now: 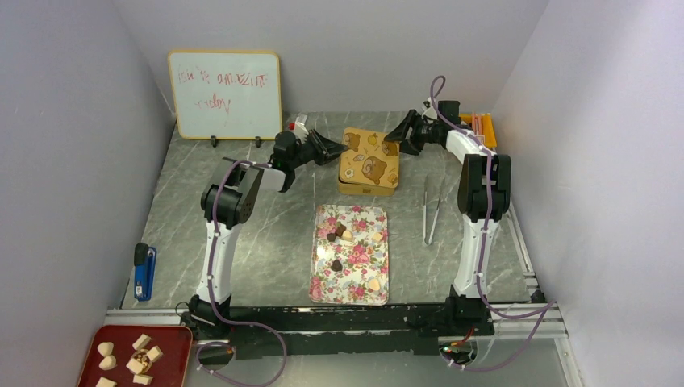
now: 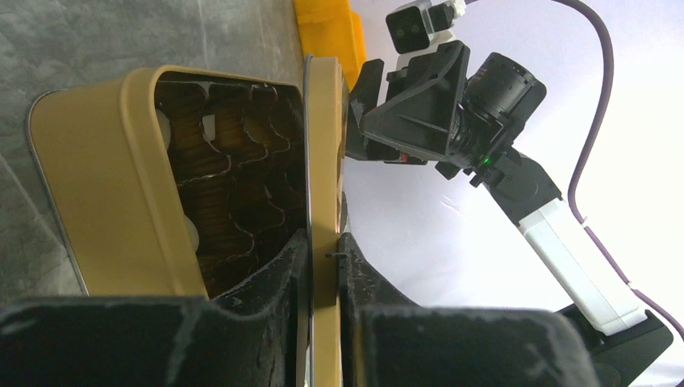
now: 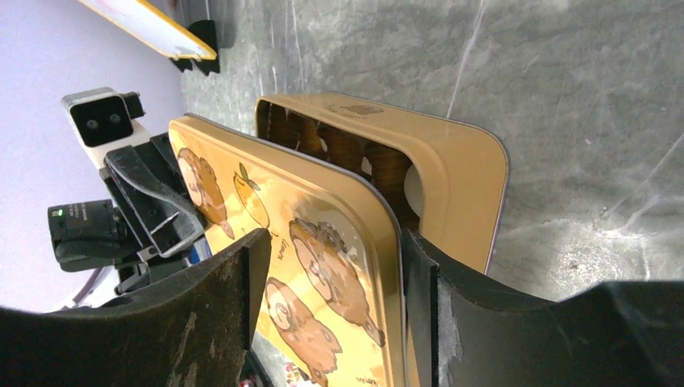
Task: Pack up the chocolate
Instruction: Close the box lid on the packing box.
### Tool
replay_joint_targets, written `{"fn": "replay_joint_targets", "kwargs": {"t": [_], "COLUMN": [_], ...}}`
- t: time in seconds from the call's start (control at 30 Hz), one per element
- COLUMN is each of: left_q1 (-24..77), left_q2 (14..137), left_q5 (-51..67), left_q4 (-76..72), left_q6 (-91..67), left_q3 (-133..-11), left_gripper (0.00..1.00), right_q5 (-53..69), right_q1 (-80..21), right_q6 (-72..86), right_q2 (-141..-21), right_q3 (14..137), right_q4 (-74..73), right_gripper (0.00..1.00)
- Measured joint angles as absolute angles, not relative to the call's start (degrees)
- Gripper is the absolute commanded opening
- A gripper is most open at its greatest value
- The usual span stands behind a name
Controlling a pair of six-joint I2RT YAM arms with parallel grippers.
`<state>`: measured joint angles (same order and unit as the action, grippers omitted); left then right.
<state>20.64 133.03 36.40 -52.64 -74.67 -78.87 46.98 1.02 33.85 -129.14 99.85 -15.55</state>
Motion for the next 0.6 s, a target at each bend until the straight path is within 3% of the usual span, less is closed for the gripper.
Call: {"fn": "replay_joint_targets", "kwargs": {"t": [0.6], "left_q1": [20.3], "left_q2": [134.1], "left_q5": [36.2], "left_q4": [-54.2], "left_q6": [-76.3], "left_q3": [-78.9], "left_gripper": [0.05], "right_q5": [42.4], "right_q1": [1.0], "right_q6": [32.7], "right_q2": [-130.5], "right_q3": [103.4], "right_q4": [-18.1], "right_gripper": [0.63]}}
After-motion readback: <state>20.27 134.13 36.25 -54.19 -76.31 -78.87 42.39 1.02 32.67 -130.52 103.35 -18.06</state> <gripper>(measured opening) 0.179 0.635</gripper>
